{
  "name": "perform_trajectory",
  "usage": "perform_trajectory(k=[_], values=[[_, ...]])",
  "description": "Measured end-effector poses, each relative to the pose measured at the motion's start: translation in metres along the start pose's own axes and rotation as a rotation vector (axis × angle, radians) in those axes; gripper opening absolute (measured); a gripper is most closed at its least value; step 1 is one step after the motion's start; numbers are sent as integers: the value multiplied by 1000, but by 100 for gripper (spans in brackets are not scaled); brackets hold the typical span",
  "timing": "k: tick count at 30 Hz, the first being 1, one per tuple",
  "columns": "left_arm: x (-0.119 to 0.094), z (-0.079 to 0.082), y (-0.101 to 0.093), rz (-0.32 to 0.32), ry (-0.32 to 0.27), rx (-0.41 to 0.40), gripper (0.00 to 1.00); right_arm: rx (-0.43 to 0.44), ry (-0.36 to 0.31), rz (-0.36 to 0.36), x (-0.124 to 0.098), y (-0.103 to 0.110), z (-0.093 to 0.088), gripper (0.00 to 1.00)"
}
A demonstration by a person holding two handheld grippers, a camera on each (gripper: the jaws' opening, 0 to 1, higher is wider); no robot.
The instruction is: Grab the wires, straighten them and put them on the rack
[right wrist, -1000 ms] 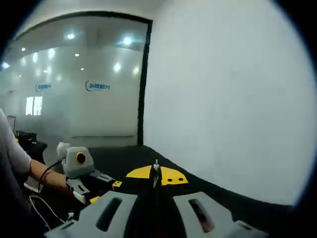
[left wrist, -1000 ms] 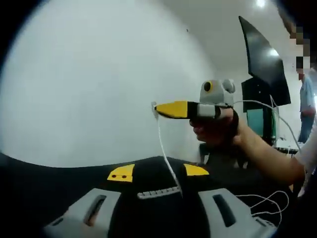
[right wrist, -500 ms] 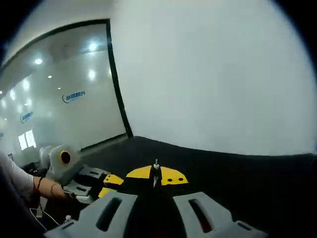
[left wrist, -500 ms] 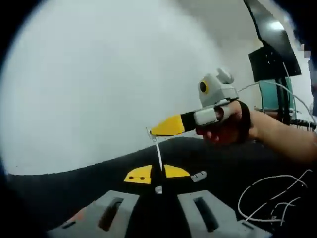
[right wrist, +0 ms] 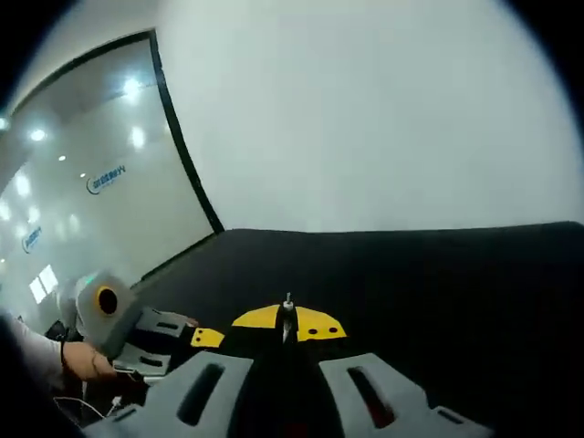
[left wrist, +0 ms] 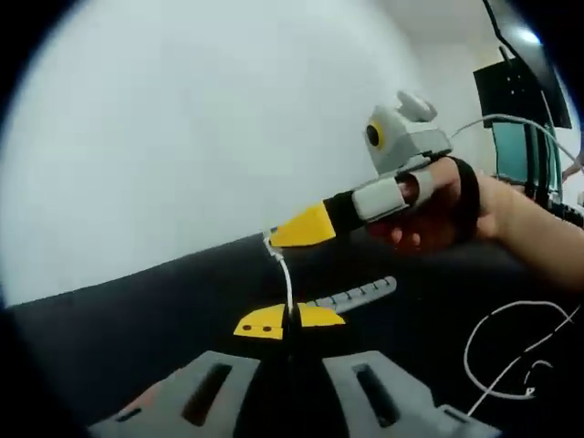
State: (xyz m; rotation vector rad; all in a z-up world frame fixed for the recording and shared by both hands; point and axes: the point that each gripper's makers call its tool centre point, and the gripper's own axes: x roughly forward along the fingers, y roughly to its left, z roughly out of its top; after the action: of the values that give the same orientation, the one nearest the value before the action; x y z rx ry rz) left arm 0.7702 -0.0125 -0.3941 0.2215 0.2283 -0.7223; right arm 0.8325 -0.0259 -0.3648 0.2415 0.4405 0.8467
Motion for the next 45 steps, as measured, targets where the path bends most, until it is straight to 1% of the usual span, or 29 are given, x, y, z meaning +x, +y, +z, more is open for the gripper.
perform_trajectory(k=[5, 8, 11, 13, 16, 18, 20, 21, 22, 23, 24, 25, 26, 27, 28, 29, 30, 31, 32, 33, 34, 36, 38, 40, 41, 42, 43, 44, 45], values=[[8, -9, -4, -16, 17, 31, 6, 71, 47, -51, -3, -13, -16, 3], [13, -10, -7, -32, 23, 27, 6, 84, 51, -61, -4, -19, -18, 2], [16, -13, -10, -34, 39, 70, 5, 100, 57, -70, -3, -22, -19, 3], [13, -7, -7, -25, 29, 89, 5, 161, 45, -38, -3, -16, -16, 3], [-2, 21, 0, 5, -71, 97, 5, 229, 24, 51, -5, 3, -5, 7], [-22, 45, 14, 53, -126, 95, 5, 230, -19, 106, -9, 21, 14, 16], [-55, 78, 38, 117, -211, 63, 4, 145, -62, 168, -22, 47, 41, 22], [-71, 108, 77, 161, -276, 51, 3, 90, -103, 203, -30, 63, 56, 22], [-97, 133, 94, 191, -351, 4, 3, 45, -142, 252, -39, 85, 68, 23], [-117, 147, 83, 195, -410, -43, 3, 7, -169, 308, -49, 107, 79, 22], [-144, 175, 87, 180, -497, -96, 3, -43, -194, 370, -60, 133, 84, 22], [-170, 204, 87, 166, -557, -109, 3, -91, -188, 444, -69, 160, 84, 23], [-200, 239, 89, 170, -594, -77, 3, -135, -145, 513, -77, 185, 79, 24], [-221, 266, 82, 173, -618, -35, 3, -202, -102, 623, -88, 222, 66, 31], [-240, 293, 75, 148, -646, -16, 3, -236, -63, 680, -93, 245, 51, 40], [-253, 311, 69, 132, -673, -14, 3, -310, -4, 733, -98, 267, 33, 50], [-273, 336, 62, 120, -708, -7, 3, -421, -24, 743, -97, 281, 29, 66], [-297, 364, 53, 124, -740, 16, 3, -527, -36, 705, -91, 287, 24, 74], [-315, 383, 49, 134, -760, 37, 3, -614, -6, 668, -87, 288, 11, 75], [-330, 399, 43, 145, -775, 56, 3, -684, 4, 642, -85, 289, 4, 70], [-346, 413, 40, 171, -785, 87, 3, -720, 27, 622, -84, 288, -3, 65], [-377, 438, 41, 241, -813, 140, 3, -701, 88, 601, -85, 275, -6, 64], [-399, 451, 37, 269, -812, 162, 3, -646, 109, 660, -91, 277, -13, 62], [-419, 457, 38, 312, -818, 168, 3, -590, 78, 759, -92, 287, -14, 52], [-428, 457, 44, 351, -809, 181, 3, -554, 87, 819, -93, 296, -19, 47], [-437, 458, 47, 382, -799, 192, 3, -525, 106, 873, -92, 301, -24, 37], [-448, 467, 53, 402, -808, 200, 3, -552, 82, 911, -89, 306, -25, 23], [-459, 467, 57, 431, -818, 207, 3, -565, 42, 890, -81, 307, -22, 6], [-468, 460, 60, 450, -819, 213, 3, -561, 34, 909, -80, 312, -23, 0]])
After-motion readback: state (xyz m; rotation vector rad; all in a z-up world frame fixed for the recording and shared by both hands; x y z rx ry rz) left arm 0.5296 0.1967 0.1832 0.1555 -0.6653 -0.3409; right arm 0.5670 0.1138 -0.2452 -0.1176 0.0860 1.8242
